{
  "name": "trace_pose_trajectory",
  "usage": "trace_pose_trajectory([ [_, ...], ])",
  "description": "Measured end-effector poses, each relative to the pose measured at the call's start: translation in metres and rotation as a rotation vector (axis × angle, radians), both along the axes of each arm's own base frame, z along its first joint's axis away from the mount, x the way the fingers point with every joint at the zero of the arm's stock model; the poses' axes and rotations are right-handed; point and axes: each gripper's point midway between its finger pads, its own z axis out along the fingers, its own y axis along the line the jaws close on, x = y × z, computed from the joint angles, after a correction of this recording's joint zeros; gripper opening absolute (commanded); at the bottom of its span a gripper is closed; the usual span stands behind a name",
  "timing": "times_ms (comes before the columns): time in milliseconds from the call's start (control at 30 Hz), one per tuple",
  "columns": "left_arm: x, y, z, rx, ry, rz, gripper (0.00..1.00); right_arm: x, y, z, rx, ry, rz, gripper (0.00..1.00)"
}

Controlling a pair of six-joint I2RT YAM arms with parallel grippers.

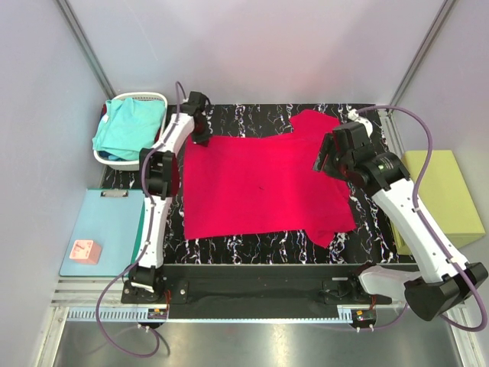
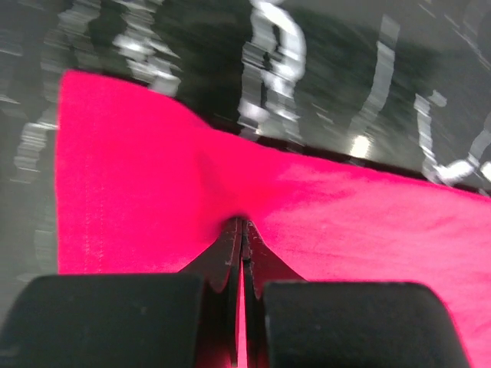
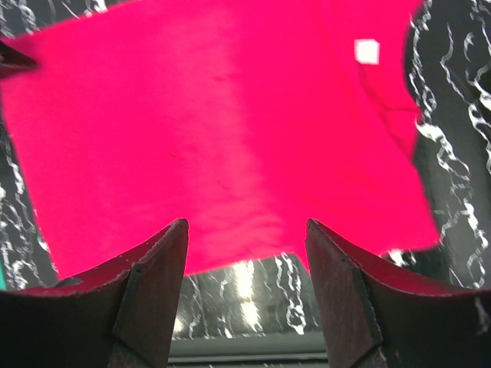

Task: Fold and stack the t-shirts
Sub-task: Flatten out the tshirt

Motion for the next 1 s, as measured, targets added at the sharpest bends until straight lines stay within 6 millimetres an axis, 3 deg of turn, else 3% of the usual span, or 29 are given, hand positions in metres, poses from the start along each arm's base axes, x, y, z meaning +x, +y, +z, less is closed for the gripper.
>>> trace_pose_trajectory([
  [167, 0.011, 0.046, 0.001, 0.014, 0.000, 0.084, 0.07, -0.020, -0.009, -0.014, -0.020, 0.042, 0.000, 0.70],
  [200, 0.014, 0.055, 0.001, 0.013, -0.003, 0.100, 0.23, -0.024, -0.011, -0.017, -0.023, 0.048, 0.000, 0.70],
  [300, 0.019, 0.073, 0.002, -0.001, -0.011, 0.128, 0.43, -0.032, -0.015, -0.024, -0.030, 0.062, 0.001, 0.71],
  [400, 0.020, 0.074, 0.005, -0.014, -0.019, 0.120, 0.54, -0.035, -0.017, -0.029, -0.035, 0.071, 0.001, 0.74],
  [467, 0.012, 0.066, 0.009, -0.013, -0.010, 0.100, 0.77, -0.035, -0.017, -0.030, -0.038, 0.072, 0.002, 0.76],
  [533, -0.012, 0.045, 0.018, 0.004, 0.022, 0.059, 0.99, -0.034, -0.018, -0.033, -0.044, 0.072, -0.002, 0.76],
  [633, -0.054, 0.007, 0.048, 0.067, 0.007, -0.017, 0.99, -0.036, -0.019, -0.047, -0.051, 0.090, -0.012, 0.77],
  [800, -0.153, -0.079, 0.128, -0.020, -0.151, -0.206, 0.99, -0.065, -0.027, -0.099, -0.044, 0.184, -0.031, 0.76],
  [900, -0.201, -0.073, 0.142, -0.112, -0.219, -0.222, 0.99, -0.083, -0.033, -0.121, -0.026, 0.224, -0.065, 0.68],
  [1000, -0.234, -0.061, 0.122, -0.121, -0.183, -0.209, 0.99, -0.093, -0.030, -0.131, -0.005, 0.257, -0.094, 0.64],
])
